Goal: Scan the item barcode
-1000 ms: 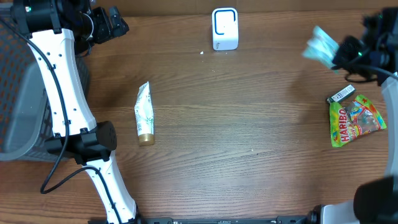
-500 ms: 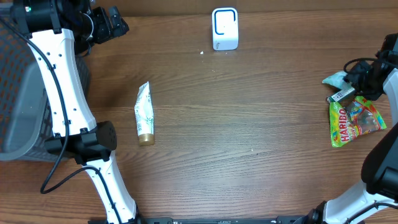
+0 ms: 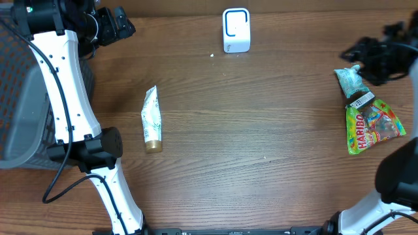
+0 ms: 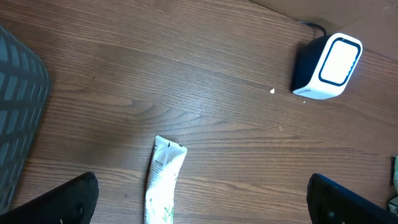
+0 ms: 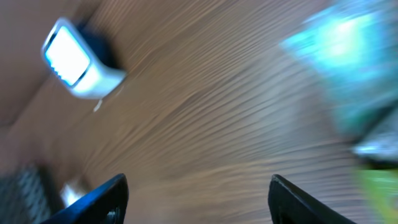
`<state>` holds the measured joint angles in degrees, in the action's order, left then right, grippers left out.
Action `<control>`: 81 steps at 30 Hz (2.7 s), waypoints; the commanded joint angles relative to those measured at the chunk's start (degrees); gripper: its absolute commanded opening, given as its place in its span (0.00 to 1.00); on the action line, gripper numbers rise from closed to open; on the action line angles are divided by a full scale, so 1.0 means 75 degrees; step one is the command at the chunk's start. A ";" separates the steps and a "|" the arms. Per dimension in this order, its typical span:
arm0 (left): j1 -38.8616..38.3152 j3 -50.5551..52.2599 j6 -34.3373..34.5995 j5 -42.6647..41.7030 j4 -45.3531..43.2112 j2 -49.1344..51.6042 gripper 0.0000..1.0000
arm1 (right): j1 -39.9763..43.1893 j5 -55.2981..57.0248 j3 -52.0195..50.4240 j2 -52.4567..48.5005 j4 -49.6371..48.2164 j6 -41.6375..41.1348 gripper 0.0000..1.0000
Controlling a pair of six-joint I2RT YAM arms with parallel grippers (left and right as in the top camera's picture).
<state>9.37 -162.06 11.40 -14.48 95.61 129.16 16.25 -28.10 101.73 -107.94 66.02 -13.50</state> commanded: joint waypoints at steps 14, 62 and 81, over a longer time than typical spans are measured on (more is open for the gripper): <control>-0.0052 -0.0093 -0.0093 0.0009 -0.0012 -0.0079 1.00 | -0.5578 -0.0201 -0.0676 -0.0697 -0.3485 -0.0933 0.78; -0.0052 -0.0093 -0.0093 0.0009 -0.0012 -0.0079 1.00 | -0.8609 0.2328 -0.0396 -0.3652 -0.5225 -0.1431 0.19; -0.0052 -0.0093 -0.0093 0.0009 -0.0012 -0.0079 1.00 | -0.5050 0.0329 0.0102 -0.3567 -0.1976 -0.0941 0.04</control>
<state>9.37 -162.06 11.40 -14.48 95.61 129.16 -24.93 -30.17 103.72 -133.08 49.17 -22.28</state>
